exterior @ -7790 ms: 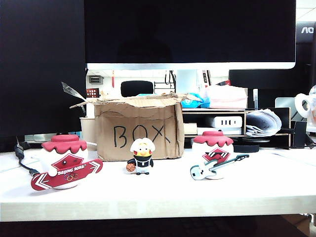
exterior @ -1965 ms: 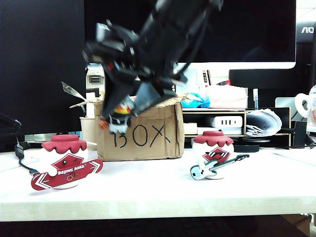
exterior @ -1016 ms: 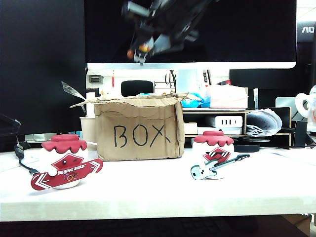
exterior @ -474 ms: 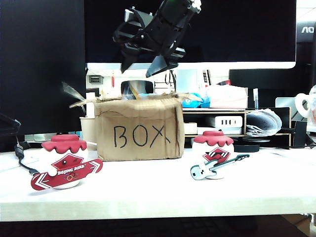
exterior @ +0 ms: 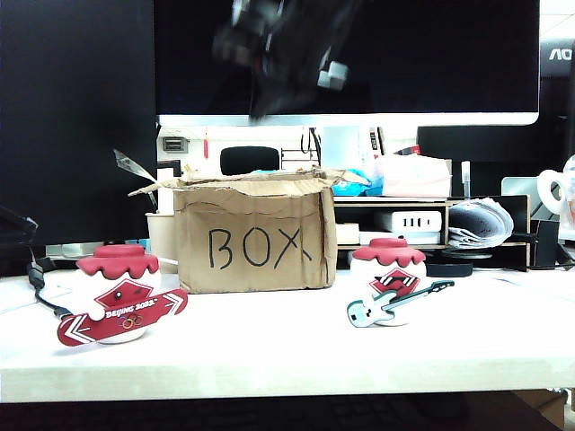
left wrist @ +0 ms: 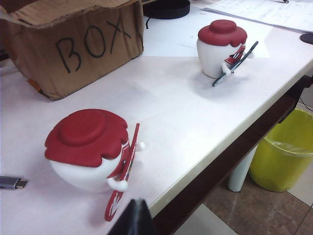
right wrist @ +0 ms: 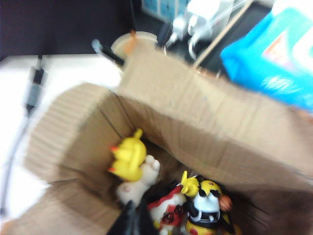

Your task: Put the doll that is least similar in size compared to the others into the paper box.

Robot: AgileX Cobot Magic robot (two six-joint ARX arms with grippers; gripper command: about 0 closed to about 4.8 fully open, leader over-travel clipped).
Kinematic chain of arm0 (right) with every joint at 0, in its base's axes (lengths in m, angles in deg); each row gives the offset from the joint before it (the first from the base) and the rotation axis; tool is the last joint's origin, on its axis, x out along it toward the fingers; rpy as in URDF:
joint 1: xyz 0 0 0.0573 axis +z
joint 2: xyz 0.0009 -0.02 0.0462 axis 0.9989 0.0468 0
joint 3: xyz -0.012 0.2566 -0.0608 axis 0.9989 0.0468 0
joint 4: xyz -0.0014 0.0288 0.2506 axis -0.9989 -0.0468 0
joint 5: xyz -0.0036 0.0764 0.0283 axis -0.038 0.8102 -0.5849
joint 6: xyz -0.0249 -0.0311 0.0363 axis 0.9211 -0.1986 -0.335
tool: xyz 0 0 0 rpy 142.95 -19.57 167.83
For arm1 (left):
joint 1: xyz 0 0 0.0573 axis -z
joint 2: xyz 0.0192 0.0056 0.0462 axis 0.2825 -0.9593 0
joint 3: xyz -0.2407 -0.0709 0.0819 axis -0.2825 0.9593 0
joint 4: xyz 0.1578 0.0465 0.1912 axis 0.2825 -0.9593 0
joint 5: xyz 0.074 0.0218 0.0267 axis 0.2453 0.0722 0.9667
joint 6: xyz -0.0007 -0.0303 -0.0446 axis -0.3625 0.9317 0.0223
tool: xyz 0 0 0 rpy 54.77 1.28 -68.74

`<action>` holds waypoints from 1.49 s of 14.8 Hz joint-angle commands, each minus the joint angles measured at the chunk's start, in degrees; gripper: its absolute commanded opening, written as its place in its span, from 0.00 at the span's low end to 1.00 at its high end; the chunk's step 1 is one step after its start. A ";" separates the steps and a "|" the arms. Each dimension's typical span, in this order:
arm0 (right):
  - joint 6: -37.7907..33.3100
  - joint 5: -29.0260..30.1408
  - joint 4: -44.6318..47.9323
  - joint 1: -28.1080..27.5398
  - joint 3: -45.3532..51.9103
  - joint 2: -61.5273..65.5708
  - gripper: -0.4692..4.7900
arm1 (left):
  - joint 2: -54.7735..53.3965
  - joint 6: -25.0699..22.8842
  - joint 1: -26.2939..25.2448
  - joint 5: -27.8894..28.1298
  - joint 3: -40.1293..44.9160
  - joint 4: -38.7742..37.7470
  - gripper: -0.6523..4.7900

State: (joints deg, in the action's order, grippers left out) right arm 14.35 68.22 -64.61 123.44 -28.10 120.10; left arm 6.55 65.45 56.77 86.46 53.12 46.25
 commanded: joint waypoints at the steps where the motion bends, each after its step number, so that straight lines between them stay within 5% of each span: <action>1: 0.70 -5.64 -7.45 1.20 -0.31 -5.68 0.09 | 0.17 0.00 -0.07 -0.22 -0.04 0.31 0.11; 3: 3.41 -8.39 -15.72 3.89 1.05 -10.60 0.09 | 0.50 0.00 -0.13 -0.22 -0.04 0.28 0.11; 6: 1.14 -18.38 -15.19 12.41 13.64 -23.10 0.09 | 2.58 0.00 -1.88 -0.48 -0.07 0.24 0.11; 10: -9.77 -28.13 -12.74 23.32 32.48 -42.16 0.09 | 5.53 0.00 -14.75 -0.22 -0.07 0.24 0.11; 15: -20.96 -41.88 -17.99 35.21 42.47 -61.94 0.09 | 10.64 0.00 -22.05 -0.20 -0.07 0.17 0.11; 20: -20.96 -41.09 -21.03 36.52 43.19 -73.31 0.09 | 11.34 -0.02 -23.04 -0.57 -0.07 0.13 0.11; 22: -20.76 -41.33 -22.34 36.52 43.19 -76.63 0.09 | 11.34 0.00 -29.86 -3.43 -0.07 0.09 0.11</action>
State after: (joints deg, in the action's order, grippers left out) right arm -6.39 27.22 -86.73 159.96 15.26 44.06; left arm 17.90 65.45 29.10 84.19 53.12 46.21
